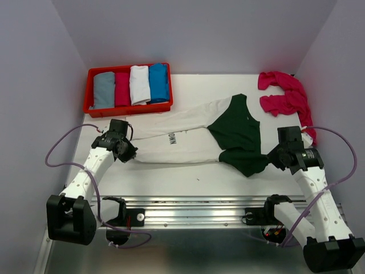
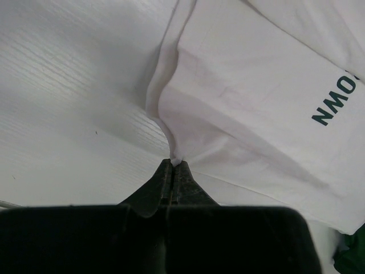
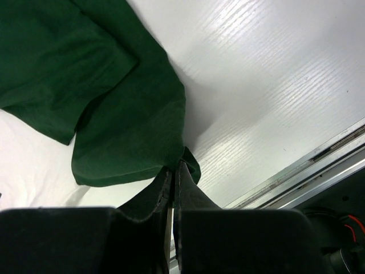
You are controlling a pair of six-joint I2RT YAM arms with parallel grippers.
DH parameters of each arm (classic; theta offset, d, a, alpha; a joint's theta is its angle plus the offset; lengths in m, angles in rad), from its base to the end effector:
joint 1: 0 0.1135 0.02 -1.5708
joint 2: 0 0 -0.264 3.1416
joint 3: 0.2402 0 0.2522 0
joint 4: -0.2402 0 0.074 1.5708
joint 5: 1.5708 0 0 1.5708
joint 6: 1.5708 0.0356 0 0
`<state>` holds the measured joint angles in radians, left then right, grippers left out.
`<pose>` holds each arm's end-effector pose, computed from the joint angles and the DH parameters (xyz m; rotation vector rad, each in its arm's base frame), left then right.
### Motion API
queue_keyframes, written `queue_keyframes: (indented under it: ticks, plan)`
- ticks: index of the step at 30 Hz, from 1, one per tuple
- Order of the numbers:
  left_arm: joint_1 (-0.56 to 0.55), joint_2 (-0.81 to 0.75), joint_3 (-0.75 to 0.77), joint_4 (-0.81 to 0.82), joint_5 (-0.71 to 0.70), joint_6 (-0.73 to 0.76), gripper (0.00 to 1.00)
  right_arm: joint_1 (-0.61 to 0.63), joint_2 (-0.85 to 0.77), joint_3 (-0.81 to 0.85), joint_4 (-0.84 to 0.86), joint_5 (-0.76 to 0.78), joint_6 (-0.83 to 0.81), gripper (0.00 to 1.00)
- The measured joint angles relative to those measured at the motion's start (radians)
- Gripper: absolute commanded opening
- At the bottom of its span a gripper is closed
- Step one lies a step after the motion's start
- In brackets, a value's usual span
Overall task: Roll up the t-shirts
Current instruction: Fold the T-shirt at the center of the board.
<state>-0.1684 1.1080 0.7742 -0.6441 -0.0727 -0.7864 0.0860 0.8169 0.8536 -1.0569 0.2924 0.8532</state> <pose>0.2118 -0.0334 0.2353 -0.8083 2.4384 -0.2775 0.1388 0.0017 0.2828 1.0417 2.3005 -0.0088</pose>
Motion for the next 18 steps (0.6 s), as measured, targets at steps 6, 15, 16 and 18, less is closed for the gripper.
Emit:
queue_keyframes:
  ticks: [6,15,16,18]
  plan:
    - [0.000,0.039,0.000,0.018,0.000,0.000,0.00,0.000,0.039,0.000,0.029,-0.038,-0.030,0.01]
    - [0.000,0.062,0.000,0.014,0.000,0.000,0.00,0.000,0.171,0.089,0.095,-0.053,-0.076,0.01]
    - [0.000,0.061,0.000,0.013,0.000,0.000,0.00,0.000,0.182,0.100,0.106,-0.055,-0.080,0.01]
    - [0.000,0.057,0.000,0.005,0.001,0.000,0.00,0.000,0.188,0.105,0.124,-0.058,-0.089,0.01]
